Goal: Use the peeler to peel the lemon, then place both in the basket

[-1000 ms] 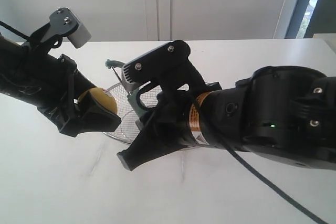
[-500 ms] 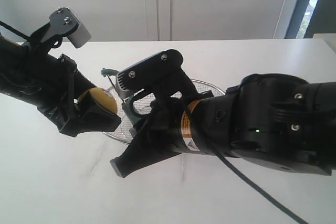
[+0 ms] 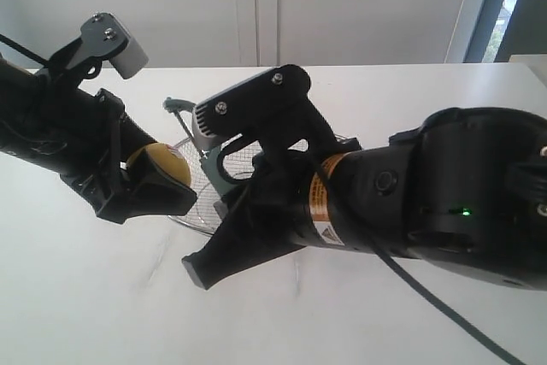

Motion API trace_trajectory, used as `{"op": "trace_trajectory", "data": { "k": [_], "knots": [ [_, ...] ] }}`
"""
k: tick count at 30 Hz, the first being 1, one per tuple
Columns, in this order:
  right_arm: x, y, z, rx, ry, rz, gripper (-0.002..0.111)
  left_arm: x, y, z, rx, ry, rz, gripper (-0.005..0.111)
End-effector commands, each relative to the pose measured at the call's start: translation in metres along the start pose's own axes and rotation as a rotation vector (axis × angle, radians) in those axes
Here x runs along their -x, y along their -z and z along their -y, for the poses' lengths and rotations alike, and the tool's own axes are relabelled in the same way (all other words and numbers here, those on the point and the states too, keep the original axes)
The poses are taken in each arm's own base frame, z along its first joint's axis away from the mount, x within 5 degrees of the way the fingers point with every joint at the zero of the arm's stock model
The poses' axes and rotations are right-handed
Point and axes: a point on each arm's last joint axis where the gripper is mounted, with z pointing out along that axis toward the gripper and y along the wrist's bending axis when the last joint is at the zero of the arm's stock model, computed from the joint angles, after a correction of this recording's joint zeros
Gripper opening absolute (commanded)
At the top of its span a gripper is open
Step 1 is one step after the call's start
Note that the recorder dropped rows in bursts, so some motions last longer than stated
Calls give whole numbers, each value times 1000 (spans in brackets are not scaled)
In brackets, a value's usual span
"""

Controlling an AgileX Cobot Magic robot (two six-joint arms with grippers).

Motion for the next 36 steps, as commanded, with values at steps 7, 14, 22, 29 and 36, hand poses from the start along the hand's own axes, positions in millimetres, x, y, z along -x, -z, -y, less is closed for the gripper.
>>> {"op": "trace_trajectory", "data": {
  "k": [7, 14, 22, 29, 36],
  "knots": [
    [12, 47, 6, -17, -16, 96, 0, 1, 1, 1, -14, 21, 14, 0],
    [13, 99, 20, -80, -58, 147, 0, 1, 1, 1, -14, 21, 14, 0],
    [9, 139, 30, -118, -80, 200, 0, 1, 1, 1, -14, 21, 14, 0],
    [8, 128, 37, -219, 5, 154, 0, 1, 1, 1, -14, 21, 14, 0],
    [7, 92, 55, -342, -11, 48, 0, 1, 1, 2, -25, 20, 7, 0]
  ]
}}
